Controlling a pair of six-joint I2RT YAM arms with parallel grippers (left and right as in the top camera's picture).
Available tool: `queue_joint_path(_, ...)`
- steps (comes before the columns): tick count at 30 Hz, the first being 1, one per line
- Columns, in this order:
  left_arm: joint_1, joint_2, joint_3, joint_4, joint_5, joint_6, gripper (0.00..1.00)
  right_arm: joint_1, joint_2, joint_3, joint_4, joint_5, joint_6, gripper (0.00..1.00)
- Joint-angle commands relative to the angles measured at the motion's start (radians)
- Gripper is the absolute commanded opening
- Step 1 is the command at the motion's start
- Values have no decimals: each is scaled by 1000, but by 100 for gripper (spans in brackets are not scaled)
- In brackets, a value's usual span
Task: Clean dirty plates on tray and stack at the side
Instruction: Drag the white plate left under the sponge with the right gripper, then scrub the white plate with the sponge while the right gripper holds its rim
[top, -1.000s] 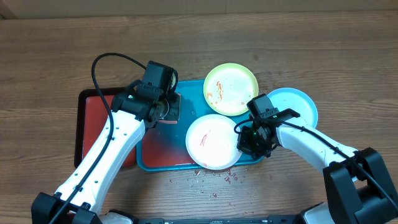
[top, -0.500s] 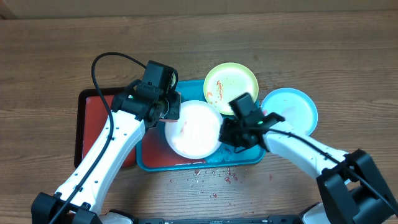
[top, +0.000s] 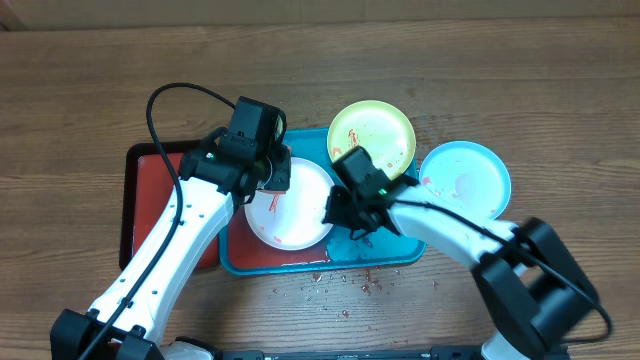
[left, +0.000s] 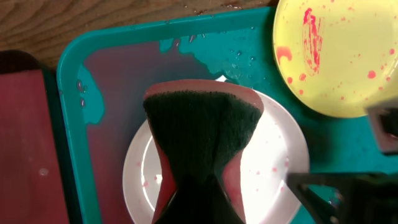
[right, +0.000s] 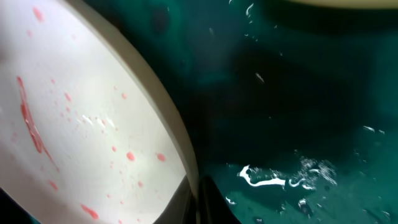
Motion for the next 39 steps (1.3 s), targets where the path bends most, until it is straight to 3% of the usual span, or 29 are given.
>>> queue_joint_path(1, 6, -6, 3, 0, 4, -13, 4, 0, 43, 71, -40, -12, -42, 4)
queue_joint_path(2, 6, -6, 3, -1, 4, -13, 4, 0, 43, 74, -45, -11, -42, 6)
queue_joint_path(5, 6, -6, 3, -3, 4, -13, 4, -1, 43, 76, -46, -9, -50, 27)
queue_joint_path(12, 6, 20, 3, -13, 5, 36, 4, -2, 43, 74, -51, -11, -60, 31)
queue_joint_path(16, 6, 64, 2, -35, 5, 106, 4, 0, 43, 70, -50, -11, -59, 29)
queue_joint_path(25, 6, 221, 2, -35, 6, 242, 4, 0, 43, 60, -40, 13, -37, 4)
queue_joint_path(39, 4, 473, 2, -42, -10, 290, 4, 0, 43, 60, -35, 26, -41, 4)
